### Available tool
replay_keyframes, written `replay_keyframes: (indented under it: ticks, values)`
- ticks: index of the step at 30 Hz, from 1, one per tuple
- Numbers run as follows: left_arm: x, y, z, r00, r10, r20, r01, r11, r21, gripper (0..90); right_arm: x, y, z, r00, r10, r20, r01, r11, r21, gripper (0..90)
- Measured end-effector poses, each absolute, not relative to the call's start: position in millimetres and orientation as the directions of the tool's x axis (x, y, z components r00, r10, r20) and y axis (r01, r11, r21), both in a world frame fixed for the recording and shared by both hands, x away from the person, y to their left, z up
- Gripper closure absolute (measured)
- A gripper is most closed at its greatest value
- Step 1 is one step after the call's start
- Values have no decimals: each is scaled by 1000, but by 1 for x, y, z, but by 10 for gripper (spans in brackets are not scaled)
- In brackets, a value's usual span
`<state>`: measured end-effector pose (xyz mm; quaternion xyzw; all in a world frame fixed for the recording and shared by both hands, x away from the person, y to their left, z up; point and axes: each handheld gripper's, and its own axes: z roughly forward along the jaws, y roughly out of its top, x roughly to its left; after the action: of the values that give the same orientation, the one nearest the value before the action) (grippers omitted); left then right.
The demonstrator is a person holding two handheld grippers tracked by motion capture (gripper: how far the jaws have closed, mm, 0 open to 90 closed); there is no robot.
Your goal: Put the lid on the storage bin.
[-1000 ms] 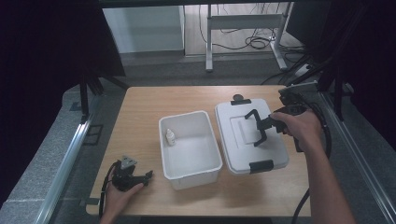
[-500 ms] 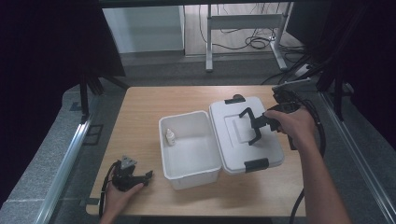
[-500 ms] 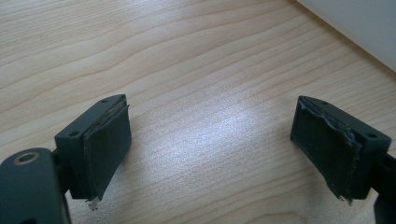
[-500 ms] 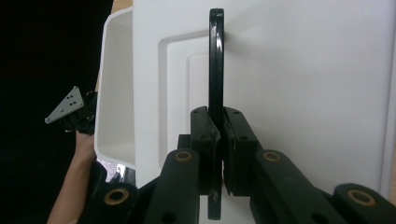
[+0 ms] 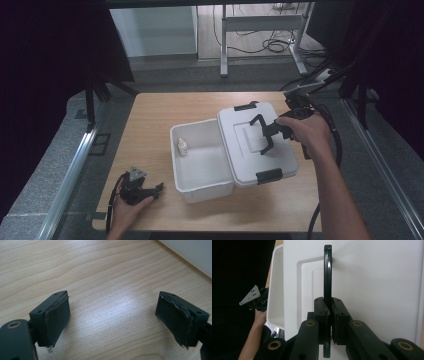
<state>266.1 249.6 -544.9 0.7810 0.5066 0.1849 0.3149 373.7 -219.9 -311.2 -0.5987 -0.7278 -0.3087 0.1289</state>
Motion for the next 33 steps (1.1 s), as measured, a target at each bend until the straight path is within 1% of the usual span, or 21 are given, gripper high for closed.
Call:
replay_keyframes:
  ticks: [23, 33]
  values:
    - [266, 249, -545, 418, 908, -34, 675, -285, 681, 122, 379, -175, -309, -290, 779, 556, 947, 149, 285, 841]
    - [266, 249, -545, 418, 908, -34, 674, -285, 681, 122, 380, -168, -309, -294, 778, 555, 946, 156, 283, 840]
